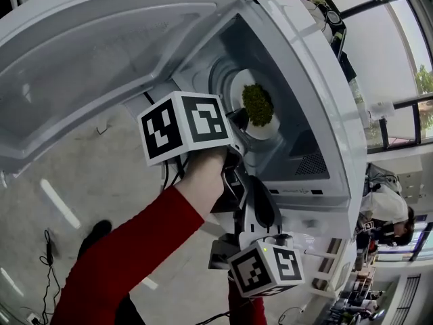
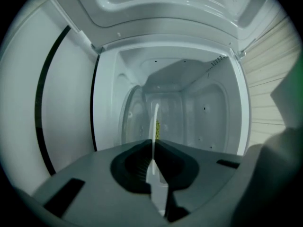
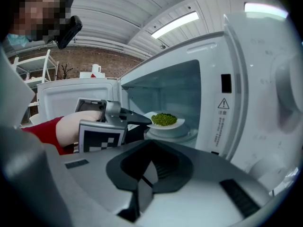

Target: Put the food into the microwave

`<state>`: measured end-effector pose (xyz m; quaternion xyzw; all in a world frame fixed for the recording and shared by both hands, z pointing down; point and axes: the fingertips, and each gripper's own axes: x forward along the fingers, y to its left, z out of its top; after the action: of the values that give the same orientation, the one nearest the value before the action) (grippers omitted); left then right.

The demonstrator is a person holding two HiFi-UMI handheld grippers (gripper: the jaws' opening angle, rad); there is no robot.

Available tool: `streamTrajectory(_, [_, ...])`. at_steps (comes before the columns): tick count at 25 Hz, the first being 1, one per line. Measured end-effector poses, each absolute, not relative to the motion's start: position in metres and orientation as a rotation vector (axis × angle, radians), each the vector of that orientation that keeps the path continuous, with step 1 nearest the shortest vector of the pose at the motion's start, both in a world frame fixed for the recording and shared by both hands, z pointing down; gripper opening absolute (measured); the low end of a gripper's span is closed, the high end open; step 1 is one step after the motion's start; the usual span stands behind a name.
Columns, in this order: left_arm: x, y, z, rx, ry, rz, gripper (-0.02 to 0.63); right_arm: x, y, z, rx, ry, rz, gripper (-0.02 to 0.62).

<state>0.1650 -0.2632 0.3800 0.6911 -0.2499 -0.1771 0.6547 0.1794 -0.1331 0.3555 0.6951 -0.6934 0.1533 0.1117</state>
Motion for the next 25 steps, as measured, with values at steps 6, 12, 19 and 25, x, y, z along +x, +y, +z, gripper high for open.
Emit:
streamTrajectory(6, [0.169, -0.274, 0.377, 1.587, -0.606, -0.351, 0.023, 0.178, -0.134, 0.351, 2.03, -2.038, 0.445, 0.014])
streamTrajectory(12, [0.175, -0.275, 0.378, 1.607, -0.64, -0.281, 0.023, 0.181, -0.136, 0.348, 2.034, -2.036, 0.448, 0.014])
streamTrajectory(19, [0.178, -0.275, 0.379, 1.633, -0.67, -0.22, 0.023, 0.178, -0.139, 0.352, 2.01, -2.029, 0.448, 0.014])
streamTrajectory(25, [0.175, -0.278, 0.382, 1.648, -0.713, -0.168, 0.023, 0.181, -0.143, 0.356, 2.015, -2.006, 0.489, 0.014])
